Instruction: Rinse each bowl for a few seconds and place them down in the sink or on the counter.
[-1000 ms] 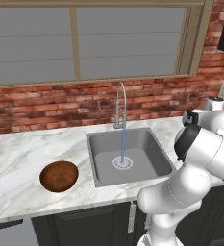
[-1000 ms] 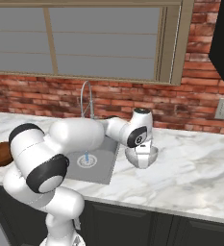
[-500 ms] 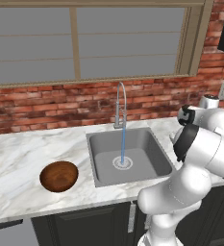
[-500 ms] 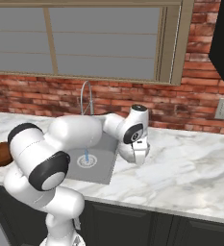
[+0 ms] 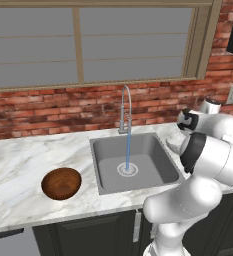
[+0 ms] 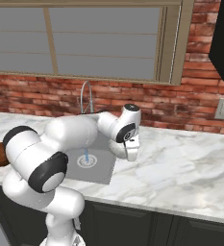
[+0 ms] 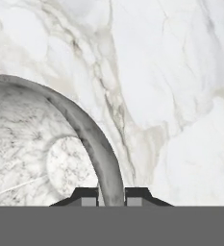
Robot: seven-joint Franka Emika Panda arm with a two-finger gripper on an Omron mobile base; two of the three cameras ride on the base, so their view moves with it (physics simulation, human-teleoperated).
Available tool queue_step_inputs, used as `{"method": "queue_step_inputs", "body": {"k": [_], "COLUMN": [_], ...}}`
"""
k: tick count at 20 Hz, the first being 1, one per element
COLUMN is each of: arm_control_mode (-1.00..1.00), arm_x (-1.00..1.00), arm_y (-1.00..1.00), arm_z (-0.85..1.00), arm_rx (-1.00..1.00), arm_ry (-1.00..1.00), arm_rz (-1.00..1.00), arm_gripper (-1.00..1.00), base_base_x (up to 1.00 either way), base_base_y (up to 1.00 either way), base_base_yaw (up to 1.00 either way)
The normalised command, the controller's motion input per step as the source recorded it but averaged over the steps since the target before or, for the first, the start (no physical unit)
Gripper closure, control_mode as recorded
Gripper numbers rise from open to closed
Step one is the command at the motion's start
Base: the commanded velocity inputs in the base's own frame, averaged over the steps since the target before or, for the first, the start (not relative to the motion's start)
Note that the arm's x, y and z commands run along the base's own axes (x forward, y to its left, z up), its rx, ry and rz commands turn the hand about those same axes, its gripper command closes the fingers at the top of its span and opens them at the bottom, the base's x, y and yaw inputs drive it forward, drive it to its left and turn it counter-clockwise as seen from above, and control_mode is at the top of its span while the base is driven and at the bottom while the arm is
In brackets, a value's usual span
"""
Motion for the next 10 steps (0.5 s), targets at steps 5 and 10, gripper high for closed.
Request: {"method": "queue_step_inputs", "body": {"k": [5,10], "arm_control_mode": [-1.0,-1.0], "arm_x": [0.13,0.14], "arm_y": [0.32,0.29], "arm_z": [-0.03,-0.01], "arm_rx": [0.09,0.09], "arm_ry": [-0.07,-0.07], "arm_rz": [0.07,0.07], "arm_gripper": [1.0,1.0], "base_base_x": [0.0,0.0], "base_base_y": [0.0,0.0], "base_base_yaw": [0.0,0.0]}}
